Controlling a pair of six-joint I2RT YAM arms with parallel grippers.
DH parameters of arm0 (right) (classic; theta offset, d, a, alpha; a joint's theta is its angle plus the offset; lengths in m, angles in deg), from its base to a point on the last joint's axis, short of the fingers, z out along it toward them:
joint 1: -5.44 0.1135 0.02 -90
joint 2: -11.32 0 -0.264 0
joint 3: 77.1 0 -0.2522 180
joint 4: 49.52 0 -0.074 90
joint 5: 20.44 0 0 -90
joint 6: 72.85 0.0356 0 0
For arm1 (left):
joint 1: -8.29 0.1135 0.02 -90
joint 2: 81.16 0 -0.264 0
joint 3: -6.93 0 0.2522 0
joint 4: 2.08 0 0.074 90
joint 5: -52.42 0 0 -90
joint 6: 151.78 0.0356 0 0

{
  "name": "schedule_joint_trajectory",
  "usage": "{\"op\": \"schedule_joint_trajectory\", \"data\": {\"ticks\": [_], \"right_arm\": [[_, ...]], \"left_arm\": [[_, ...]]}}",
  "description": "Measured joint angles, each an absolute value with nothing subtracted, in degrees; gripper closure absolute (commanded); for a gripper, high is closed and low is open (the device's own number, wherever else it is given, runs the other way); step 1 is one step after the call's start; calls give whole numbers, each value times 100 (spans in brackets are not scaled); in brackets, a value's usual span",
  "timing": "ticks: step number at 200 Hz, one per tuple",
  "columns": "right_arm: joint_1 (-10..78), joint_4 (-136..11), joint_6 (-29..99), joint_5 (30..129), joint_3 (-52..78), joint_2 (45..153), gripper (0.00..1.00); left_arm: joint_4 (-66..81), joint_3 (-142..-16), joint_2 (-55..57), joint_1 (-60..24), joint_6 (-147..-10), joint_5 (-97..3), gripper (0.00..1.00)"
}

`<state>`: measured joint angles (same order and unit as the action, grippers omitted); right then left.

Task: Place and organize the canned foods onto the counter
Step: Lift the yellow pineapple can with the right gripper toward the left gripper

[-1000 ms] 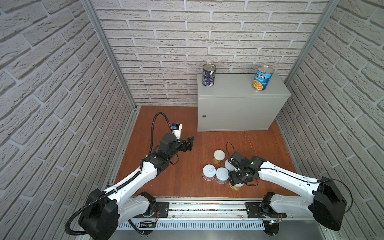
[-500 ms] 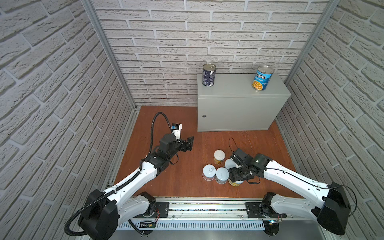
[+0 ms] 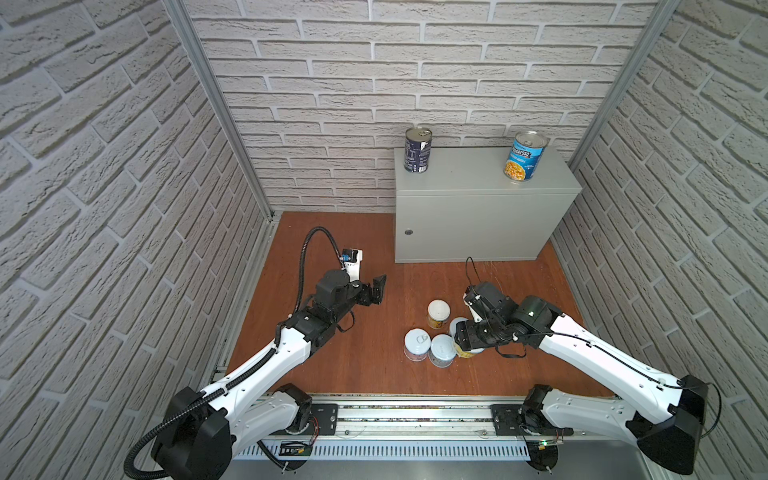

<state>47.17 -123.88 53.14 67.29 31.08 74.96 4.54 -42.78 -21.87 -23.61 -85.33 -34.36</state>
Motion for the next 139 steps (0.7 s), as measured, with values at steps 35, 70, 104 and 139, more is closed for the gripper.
{"op": "schedule_joint_trajectory", "data": {"ticks": [35, 70, 104, 139], "right_arm": [[4717, -12388, 5222, 6734, 2653, 7633, 55], [4717, -12187, 5102, 6788, 2251, 8125, 78], [4717, -11851, 5080, 6812, 2210, 8521, 79], [4717, -11704, 5061, 6808, 1928, 8982, 81]], "left_arm": [[552, -4138, -2454, -2361, -8439, -3418, 2], [756, -4022, -2906, -2361, -8332, -3373, 2], [786, -3755, -3468, -2361, -8384, -3368, 2], [847, -3454, -3761, -2361, -8550, -3447, 2]]}}
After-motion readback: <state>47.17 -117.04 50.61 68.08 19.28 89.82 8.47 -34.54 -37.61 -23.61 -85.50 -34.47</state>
